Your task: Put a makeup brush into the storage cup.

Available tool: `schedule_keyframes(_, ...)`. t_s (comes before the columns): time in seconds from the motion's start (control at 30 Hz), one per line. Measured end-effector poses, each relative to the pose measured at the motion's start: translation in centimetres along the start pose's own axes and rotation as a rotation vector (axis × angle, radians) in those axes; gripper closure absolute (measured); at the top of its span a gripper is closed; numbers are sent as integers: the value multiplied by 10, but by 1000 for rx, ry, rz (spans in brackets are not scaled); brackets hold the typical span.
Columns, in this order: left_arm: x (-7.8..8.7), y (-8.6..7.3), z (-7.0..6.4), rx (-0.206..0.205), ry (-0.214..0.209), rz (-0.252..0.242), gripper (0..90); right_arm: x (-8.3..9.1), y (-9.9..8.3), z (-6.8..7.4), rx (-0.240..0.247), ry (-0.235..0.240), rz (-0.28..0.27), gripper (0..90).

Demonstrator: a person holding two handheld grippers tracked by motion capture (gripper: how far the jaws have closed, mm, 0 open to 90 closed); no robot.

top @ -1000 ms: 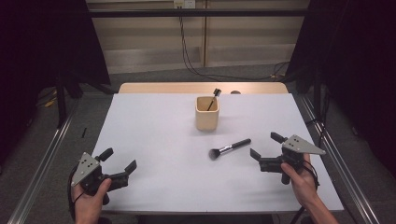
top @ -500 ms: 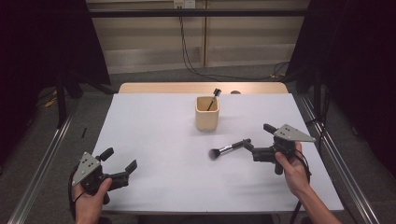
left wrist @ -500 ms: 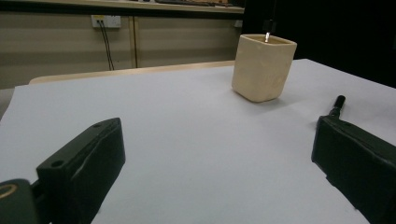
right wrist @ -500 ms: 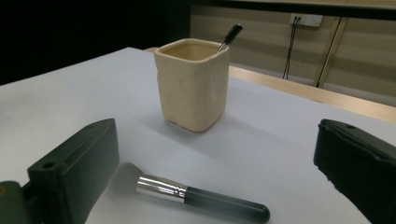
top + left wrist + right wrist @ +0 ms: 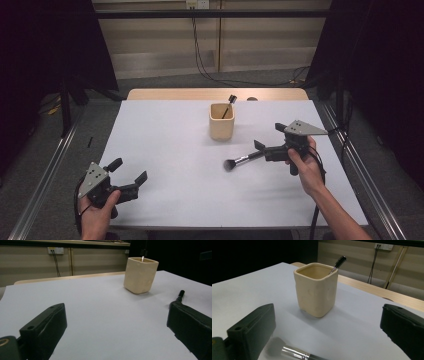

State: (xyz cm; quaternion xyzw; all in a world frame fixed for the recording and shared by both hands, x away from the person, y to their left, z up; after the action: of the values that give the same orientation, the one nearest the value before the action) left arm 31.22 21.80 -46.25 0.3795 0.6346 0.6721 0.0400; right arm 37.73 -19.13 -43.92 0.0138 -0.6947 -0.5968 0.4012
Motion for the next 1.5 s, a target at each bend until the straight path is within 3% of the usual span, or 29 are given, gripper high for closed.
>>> schedule_keyframes(0.17, 0, 0, 0, -3, -7, 1, 28, -9, 10, -1, -4, 19, 13, 0)
schedule_keyframes(0.4, 0, 1, 2, -4, 6, -6, 28, -25, 19, 0, 30, 25, 62, 0)
schedule_keyframes(0.57, 2, 2, 2, -14, 12, -12, 32, -36, 20, -2, 36, 46, 138, 16)
schedule_keyframes(0.9, 2, 1, 0, -12, 9, -3, 31, -40, 11, -4, 80, 84, 276, 43)
schedule_keyframes(0.97, 2, 1, 0, -21, 10, -1, 32, -40, 7, -1, 90, 124, 328, 44)
schedule_keyframes(1.27, 0, -1, 2, -12, 16, 15, 30, -41, -5, 9, 137, 219, 460, 24)
schedule_keyframes(1.33, 0, -1, 3, -29, 27, 20, 29, -41, -7, 11, 138, 248, 495, 24)
schedule_keyframes(1.5, -1, -2, 2, -33, 18, 24, 26, -44, -14, 13, 175, 269, 582, 25)
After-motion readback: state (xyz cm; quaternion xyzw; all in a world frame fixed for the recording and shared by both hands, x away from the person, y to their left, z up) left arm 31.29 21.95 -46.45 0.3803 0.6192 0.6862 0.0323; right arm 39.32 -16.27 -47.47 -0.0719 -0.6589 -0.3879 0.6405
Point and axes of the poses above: each handheld gripper's, and its own axes: x roughly backward along the jaws, y roughly out of its top, z roughly to its left, the point moved 9 cm from there along -x, roughly forward along the jaws, and after that the axes turned 13 degrees about z, right-handed, at the moved point
